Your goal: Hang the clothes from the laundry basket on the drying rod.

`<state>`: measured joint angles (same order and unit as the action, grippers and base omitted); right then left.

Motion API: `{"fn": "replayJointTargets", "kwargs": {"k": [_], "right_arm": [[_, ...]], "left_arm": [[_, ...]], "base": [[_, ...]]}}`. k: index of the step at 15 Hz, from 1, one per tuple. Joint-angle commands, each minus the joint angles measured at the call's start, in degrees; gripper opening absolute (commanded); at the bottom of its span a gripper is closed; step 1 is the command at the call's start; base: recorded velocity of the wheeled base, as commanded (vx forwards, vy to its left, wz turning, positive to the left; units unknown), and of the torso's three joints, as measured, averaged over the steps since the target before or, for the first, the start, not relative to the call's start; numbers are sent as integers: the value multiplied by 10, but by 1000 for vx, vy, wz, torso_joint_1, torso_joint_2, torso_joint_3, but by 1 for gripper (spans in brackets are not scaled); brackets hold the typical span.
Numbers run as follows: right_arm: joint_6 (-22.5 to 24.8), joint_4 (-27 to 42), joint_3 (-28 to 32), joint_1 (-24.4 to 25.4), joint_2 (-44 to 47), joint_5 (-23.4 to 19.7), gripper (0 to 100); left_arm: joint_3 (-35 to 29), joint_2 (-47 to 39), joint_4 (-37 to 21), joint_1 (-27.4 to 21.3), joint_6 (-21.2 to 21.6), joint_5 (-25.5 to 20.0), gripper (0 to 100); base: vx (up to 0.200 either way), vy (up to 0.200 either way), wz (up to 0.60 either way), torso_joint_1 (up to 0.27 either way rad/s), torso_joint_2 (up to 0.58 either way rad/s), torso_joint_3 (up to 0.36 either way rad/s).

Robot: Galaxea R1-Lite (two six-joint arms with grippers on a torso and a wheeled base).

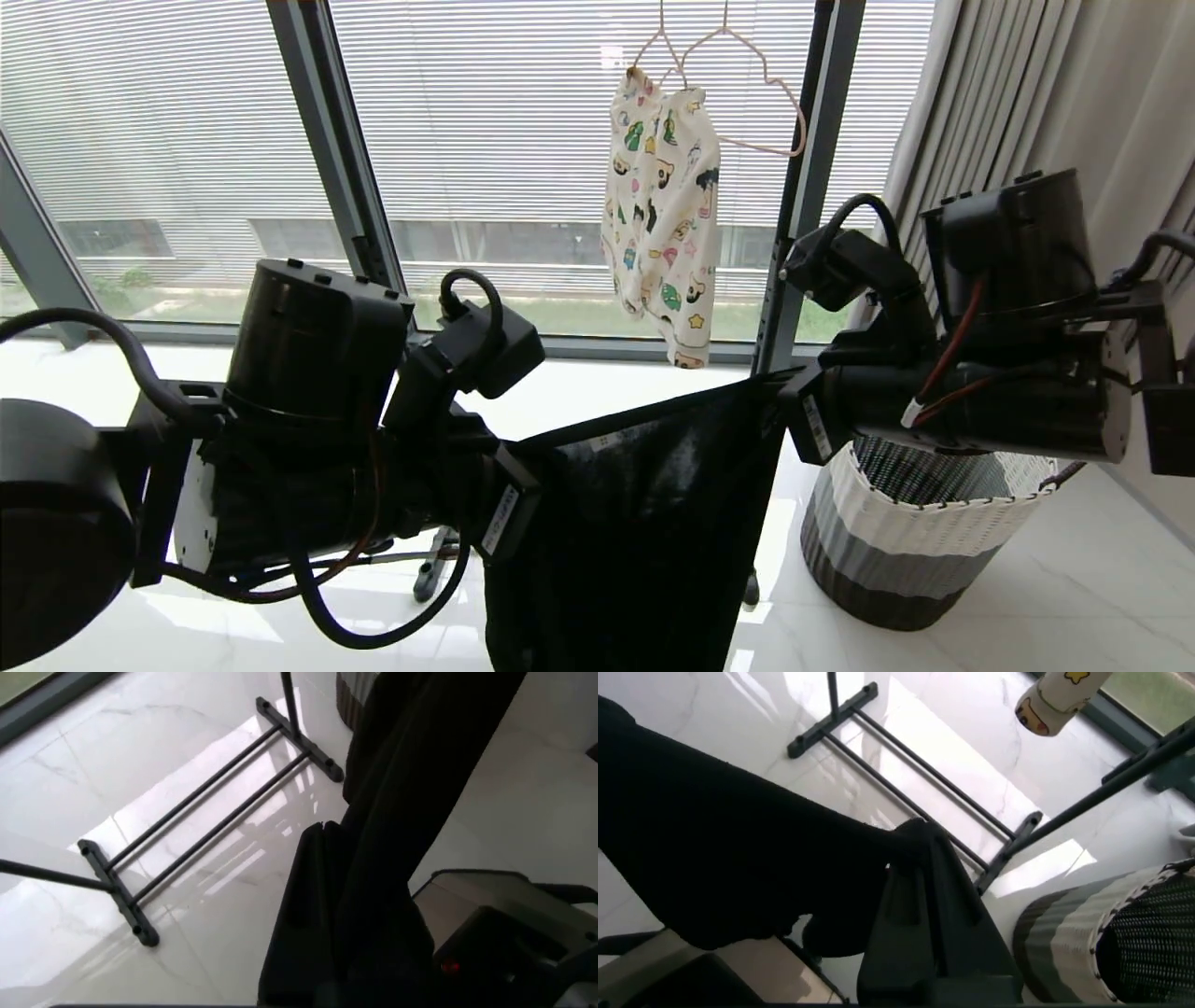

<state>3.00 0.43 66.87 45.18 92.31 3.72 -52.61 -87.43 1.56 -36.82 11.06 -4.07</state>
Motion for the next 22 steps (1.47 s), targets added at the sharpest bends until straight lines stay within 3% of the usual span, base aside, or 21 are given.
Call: {"fn": "replayJointTargets", "kwargs": {"k": [1, 3, 4, 8, 10, 12, 13, 14, 16, 22], "right_arm": [[3, 1, 1, 0, -38, 0, 0], [14, 12, 1, 0, -54, -1, 0], [25, 13, 0, 0, -60, -1, 0], [39, 20, -2, 0, -78, -1, 0], [40, 56, -12, 3, -108, -4, 0], [47, 96, -38, 44, -158, -6, 0], [47, 112, -44, 62, -172, -5, 0], [47, 145, -48, 105, -189, -2, 0], [47, 150, -48, 128, -190, -1, 0], [48, 145, -33, 109, -184, 0, 0]], "left_arm": [[-59, -5, -67, 0, 32, 0, 0], [-103, 4, -156, 0, 70, 0, 0], [-116, 3, -172, -1, 72, 0, 0], [-122, 5, -167, -5, 82, -29, 0], [-122, 5, -106, -4, 83, -71, 0], [-122, -11, -10, 0, 100, -87, 0], [-125, -13, 9, 3, 102, -88, 0], [-142, -12, 15, 8, 102, -101, 0], [-158, -10, 15, 16, 101, -109, 0], [-202, 2, -4, 19, 96, -120, 0]], "base": [[0, 0, 0, 0, 0, 0], [0, 0, 0, 0, 0, 0], [0, 0, 0, 0, 0, 0], [0, 0, 0, 0, 0, 0], [0, 0, 0, 0, 0, 0], [0, 0, 0, 0, 0, 0], [0, 0, 0, 0, 0, 0], [0, 0, 0, 0, 0, 0], [0, 0, 0, 0, 0, 0], [0, 0, 0, 0, 0, 0]]}}
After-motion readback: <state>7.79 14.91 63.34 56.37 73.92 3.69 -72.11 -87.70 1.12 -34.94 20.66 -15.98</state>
